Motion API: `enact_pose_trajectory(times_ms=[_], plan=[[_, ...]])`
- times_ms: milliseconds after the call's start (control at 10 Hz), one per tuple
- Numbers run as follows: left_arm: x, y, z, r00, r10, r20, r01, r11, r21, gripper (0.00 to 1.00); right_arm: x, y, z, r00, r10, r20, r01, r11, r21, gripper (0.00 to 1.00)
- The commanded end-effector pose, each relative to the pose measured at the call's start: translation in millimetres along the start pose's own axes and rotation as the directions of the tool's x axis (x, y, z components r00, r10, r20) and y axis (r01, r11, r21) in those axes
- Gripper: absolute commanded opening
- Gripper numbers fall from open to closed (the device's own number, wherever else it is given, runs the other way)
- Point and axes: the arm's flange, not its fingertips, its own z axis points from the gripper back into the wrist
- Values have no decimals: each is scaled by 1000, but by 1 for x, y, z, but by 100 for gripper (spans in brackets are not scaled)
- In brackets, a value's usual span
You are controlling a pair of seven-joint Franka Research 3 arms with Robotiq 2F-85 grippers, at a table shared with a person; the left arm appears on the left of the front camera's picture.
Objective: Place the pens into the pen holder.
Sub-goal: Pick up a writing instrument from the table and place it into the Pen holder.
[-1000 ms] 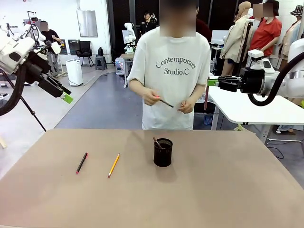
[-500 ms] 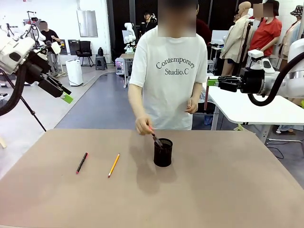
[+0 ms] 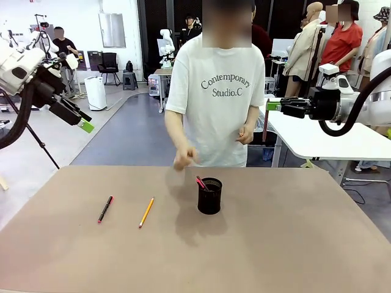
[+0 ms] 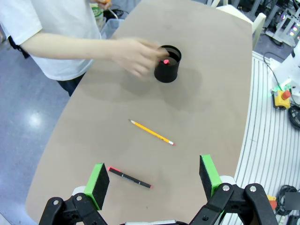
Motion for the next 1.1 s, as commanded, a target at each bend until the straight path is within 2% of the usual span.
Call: enact_pose_trajectory(times_ms=[0,1000], plan=[[0,0,1,1000,-4,4,4,1000,0,100,2,0,-2,1000,6,-2,-6,1000,4,0],[0,0,1,1000,-4,4,4,1000,0,100,2,0,-2,1000,6,-2,-6,1000,4,0]])
